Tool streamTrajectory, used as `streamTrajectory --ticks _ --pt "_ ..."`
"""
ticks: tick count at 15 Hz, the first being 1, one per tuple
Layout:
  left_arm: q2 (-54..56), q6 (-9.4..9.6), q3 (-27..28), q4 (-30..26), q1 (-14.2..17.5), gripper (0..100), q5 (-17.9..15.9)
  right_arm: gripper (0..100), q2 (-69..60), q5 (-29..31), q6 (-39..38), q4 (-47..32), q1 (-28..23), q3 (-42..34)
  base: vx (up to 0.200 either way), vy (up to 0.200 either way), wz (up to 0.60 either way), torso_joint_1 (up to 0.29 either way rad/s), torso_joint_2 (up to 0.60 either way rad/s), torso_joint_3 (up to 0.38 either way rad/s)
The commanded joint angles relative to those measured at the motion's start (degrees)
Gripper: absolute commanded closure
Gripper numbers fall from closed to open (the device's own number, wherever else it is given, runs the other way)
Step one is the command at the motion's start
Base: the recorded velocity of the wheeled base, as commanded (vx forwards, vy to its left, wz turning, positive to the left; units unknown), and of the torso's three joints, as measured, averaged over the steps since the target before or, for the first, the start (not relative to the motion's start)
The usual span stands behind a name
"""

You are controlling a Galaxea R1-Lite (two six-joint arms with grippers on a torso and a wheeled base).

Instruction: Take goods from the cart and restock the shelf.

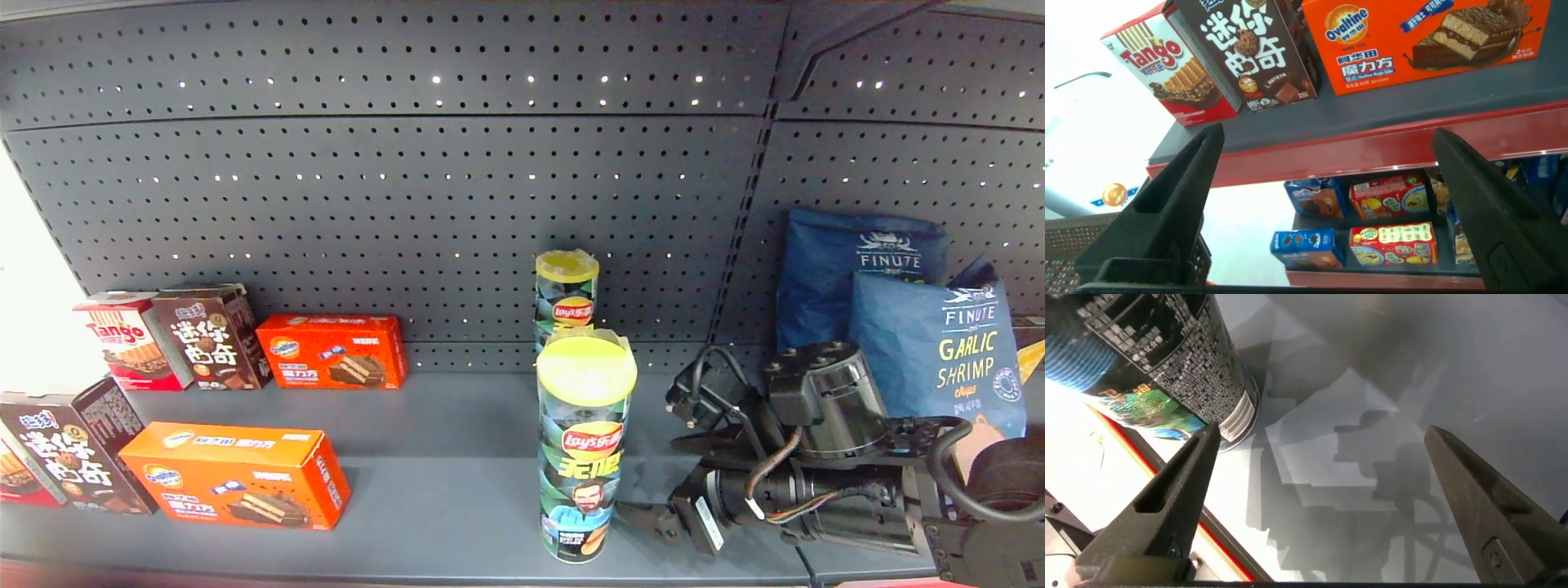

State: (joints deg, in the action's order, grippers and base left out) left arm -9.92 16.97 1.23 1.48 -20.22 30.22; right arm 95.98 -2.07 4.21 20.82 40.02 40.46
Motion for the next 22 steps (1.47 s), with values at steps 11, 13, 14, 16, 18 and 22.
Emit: streamTrajectory --ticks 11,13,14,16,18,22 --pt "-0.8 -0.09 0.0 0.0 -0.2 0 0.0 0 -41.5 4.0 0.0 -0.2 -19.9 -17.6 0.0 0.0 0.0 0.0 0.0 0.0" --pt "-1.2 -0.09 0.0 0.0 -0.7 0 0.0 0 -52.6 8.1 -0.1 -0.3 -22.8 -24.0 0.0 0.0 0.0 0.0 0.0 0.0" --pt "-2.5 -0.09 0.0 0.0 -2.0 0 -0.1 0 -60.9 13.7 -0.1 -0.5 -23.8 -29.4 0.0 0.0 0.0 0.0 0.0 0.0" --pt "-3.9 -0.01 0.0 0.0 -3.9 0 -0.1 0 -70.8 15.9 -0.6 -2.7 -29.9 -35.3 0.0 0.0 0.0 0.0 0.0 0.0" --pt "-4.1 0.26 0.0 0.0 -4.3 0 -0.1 0 -80.9 15.8 -1.0 -8.3 -37.6 -39.3 0.0 0.0 0.0 0.0 0.0 0.0" --pt "-3.8 0.35 -0.1 0.0 -3.9 0 0.0 0 -96.0 14.6 -1.5 -23.8 -39.9 -37.7 0.0 0.0 0.0 0.0 0.0 0.0"
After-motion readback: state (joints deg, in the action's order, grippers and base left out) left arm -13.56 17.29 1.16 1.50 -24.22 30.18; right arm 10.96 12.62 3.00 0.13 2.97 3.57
